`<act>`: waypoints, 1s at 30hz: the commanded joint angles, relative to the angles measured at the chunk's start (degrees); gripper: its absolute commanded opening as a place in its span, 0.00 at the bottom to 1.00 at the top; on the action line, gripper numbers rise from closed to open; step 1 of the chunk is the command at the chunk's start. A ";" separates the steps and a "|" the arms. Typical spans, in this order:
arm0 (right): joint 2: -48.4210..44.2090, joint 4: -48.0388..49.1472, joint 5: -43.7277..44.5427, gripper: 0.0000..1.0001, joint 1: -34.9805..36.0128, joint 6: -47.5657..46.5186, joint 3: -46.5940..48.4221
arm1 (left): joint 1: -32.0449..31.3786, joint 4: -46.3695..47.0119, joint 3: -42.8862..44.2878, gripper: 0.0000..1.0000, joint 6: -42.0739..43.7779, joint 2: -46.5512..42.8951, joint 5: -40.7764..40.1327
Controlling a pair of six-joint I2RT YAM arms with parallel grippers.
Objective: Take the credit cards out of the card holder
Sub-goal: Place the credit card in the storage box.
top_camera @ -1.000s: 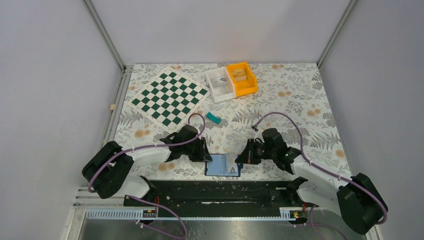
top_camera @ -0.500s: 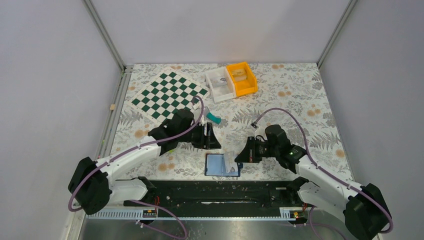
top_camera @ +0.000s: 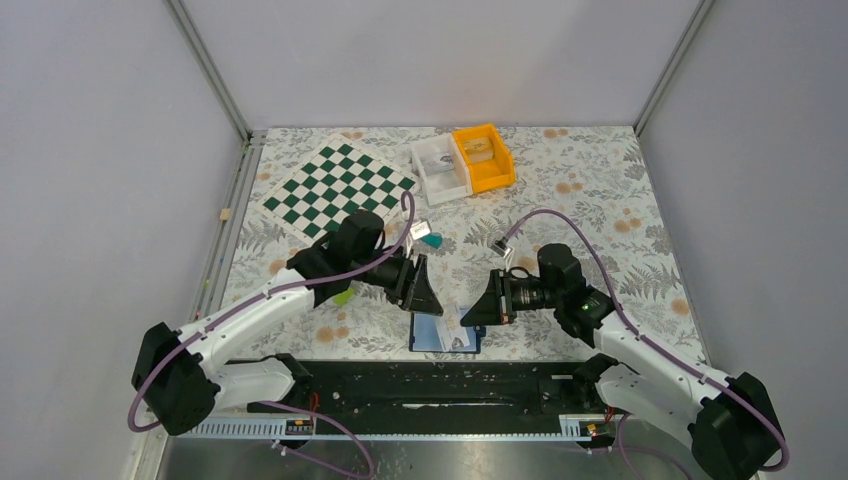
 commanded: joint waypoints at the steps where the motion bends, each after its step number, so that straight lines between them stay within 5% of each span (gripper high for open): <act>1: 0.35 4.67 -4.35 0.00 -0.26 1.63 -0.28 | 0.21 0.87 1.69 0.56 1.65 0.83 6.91; 17: 1.65 6.68 -7.79 0.00 -0.16 2.06 -1.15 | 0.21 3.44 2.18 0.54 1.43 5.47 10.74; 30: 2.80 9.66 -8.97 0.00 -0.16 3.47 -2.24 | 0.23 13.21 -0.80 0.36 -4.58 7.81 16.30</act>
